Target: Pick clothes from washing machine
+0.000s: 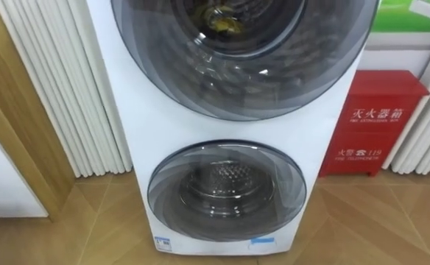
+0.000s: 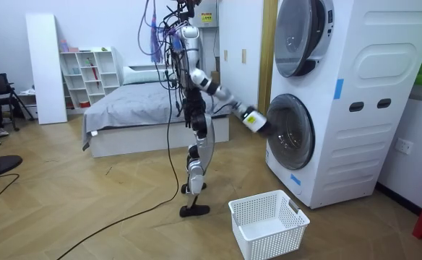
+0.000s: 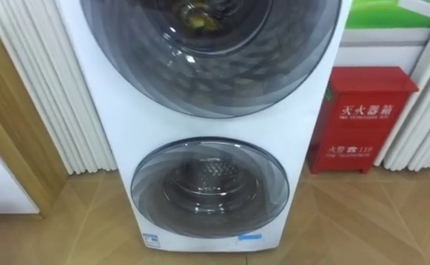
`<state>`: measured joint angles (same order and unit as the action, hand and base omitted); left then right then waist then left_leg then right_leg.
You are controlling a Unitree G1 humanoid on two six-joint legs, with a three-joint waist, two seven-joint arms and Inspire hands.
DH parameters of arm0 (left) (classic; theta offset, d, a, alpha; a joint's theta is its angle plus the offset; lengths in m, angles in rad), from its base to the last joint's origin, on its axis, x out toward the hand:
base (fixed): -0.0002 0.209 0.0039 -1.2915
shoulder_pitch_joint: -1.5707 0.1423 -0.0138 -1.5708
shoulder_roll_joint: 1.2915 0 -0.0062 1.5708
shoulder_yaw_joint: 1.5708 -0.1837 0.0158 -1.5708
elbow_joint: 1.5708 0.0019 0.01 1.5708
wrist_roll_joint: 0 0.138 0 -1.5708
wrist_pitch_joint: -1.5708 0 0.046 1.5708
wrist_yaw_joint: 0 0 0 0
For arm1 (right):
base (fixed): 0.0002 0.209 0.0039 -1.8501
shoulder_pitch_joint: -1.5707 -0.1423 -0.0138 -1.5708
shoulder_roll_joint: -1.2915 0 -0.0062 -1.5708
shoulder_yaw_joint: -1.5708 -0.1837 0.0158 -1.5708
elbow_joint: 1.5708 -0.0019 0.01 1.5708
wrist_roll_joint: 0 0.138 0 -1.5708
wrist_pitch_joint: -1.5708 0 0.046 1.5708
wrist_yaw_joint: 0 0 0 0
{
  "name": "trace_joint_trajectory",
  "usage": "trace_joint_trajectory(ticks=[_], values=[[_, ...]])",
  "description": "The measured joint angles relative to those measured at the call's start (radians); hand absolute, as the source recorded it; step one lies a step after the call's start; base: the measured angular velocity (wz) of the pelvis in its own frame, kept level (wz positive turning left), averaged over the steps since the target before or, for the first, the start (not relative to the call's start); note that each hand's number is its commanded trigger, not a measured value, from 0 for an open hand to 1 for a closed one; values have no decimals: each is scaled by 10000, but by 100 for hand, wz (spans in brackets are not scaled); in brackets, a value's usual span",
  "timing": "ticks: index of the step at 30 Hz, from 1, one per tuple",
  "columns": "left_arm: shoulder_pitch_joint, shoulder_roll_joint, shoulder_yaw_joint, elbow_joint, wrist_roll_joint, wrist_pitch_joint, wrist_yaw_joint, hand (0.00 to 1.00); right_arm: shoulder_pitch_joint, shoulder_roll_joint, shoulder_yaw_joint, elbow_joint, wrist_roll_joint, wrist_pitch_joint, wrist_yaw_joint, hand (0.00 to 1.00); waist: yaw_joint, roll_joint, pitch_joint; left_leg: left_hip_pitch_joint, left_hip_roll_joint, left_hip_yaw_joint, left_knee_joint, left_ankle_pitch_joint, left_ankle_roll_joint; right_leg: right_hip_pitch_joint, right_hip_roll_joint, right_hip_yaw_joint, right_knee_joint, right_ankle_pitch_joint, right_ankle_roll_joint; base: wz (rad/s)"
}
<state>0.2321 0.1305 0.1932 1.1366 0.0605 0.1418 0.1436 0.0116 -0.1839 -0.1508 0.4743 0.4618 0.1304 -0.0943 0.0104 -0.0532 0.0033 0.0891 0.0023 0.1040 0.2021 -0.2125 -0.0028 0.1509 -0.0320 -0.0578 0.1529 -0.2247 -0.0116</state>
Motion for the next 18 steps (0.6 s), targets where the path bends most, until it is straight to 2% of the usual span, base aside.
trace_joint_trajectory(ticks=[2, 4, 6, 9, 11, 13, 18], values=[[98, 144, 16, 1, 38, 62, 14, 0, -703, -281, -25, -907, 129, -38, -271, 0, -29, -133, -37, -47, 0, -25, 30, 2, 2, 2, 11, -20, 22, 6, -9, 2], [162, 194, -5, 36, 169, 67, 15, 0, -1384, -571, -26, -1022, 189, -43, -494, 0, -52, -232, -27, -91, -4, -82, 31, 2, 2, 2, 33, -24, 20, 28, -7, 8], [167, 205, 1, 32, 217, 101, 27, 0, -1869, -749, -66, -1177, 219, -44, -781, 0, -5, -328, -89, -113, -1, -89, 28, 2, 1, -7, 40, -85, 28, 31, -6, 7], [169, 205, 3, 0, 326, 219, 27, 0, -2665, -864, -218, -1437, 222, -50, -1231, 0, 16, -297, -79, -98, 1, -174, 21, 1, 0, 12, 31, -281, 70, 33, -7, 7], [162, 212, 22, -226, 352, 301, 10, 0, -2999, -1218, -236, -1730, 245, -41, -1569, 0, 219, -250, -78, -139, 12, -222, -3, 2, 0, -89, 42, -289, 187, 33, -7, 4], [146, 220, 22, -273, 412, 346, 5, 0, -3290, -1432, -235, -1833, 225, -2, -1750, 0, 262, -241, -77, -192, 7, -247, -23, 2, 0, -138, 30, -386, 177, 33, -7, 5], [166, 219, 17, -265, 637, 553, -19, 0, -4018, -1642, -234, -2186, 66, 33, -1986, 0, 343, -257, -84, -275, 8, -264, -54, 2, 0, -233, 11, -792, 176, 33, -7, 1]])
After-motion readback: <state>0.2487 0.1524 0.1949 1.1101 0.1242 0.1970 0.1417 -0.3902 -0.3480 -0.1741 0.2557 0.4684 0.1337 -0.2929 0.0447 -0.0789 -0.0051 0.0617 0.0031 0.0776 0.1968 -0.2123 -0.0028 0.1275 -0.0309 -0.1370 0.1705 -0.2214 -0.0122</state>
